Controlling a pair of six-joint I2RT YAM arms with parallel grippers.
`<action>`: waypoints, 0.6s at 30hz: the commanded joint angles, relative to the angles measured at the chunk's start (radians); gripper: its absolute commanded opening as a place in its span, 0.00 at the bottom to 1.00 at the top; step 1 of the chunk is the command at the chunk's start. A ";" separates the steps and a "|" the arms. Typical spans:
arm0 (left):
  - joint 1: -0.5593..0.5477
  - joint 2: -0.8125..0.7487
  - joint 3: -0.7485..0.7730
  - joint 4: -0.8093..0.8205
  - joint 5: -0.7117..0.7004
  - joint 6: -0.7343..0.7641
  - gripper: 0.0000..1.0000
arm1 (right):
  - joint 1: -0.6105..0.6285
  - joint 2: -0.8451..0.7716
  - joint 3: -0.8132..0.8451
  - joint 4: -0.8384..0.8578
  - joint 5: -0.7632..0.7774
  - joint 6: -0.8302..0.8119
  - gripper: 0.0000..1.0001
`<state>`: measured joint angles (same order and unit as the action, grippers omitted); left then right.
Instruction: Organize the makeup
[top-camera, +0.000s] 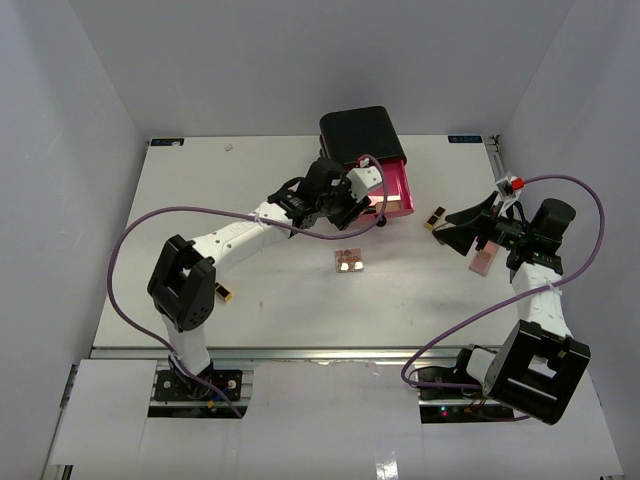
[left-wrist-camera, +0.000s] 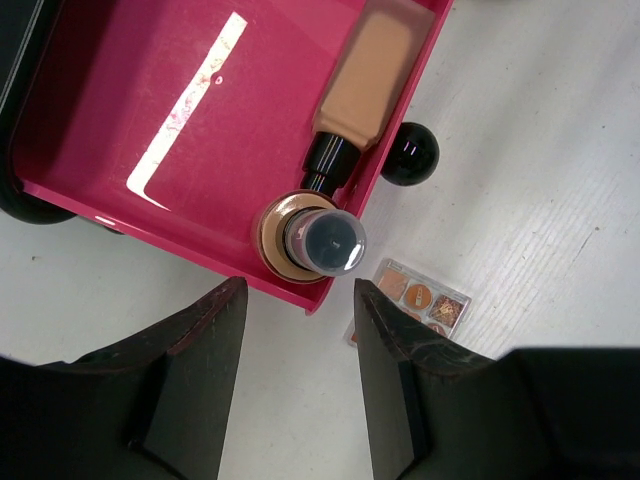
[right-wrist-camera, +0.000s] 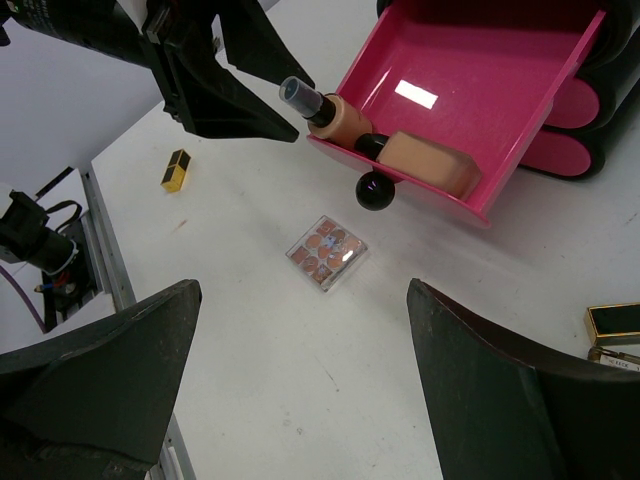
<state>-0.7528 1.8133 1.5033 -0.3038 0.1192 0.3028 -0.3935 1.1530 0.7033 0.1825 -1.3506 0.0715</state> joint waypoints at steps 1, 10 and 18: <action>0.003 0.007 0.057 0.035 0.001 0.013 0.58 | -0.008 0.009 0.001 0.028 -0.030 0.001 0.90; 0.003 0.013 0.099 0.046 0.038 -0.002 0.57 | -0.008 0.011 0.001 0.028 -0.031 0.001 0.90; 0.003 0.038 0.132 0.042 0.051 -0.004 0.54 | -0.008 0.010 0.001 0.028 -0.031 0.001 0.90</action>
<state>-0.7528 1.8388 1.5882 -0.2729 0.1448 0.3048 -0.3981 1.1606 0.7033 0.1825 -1.3577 0.0715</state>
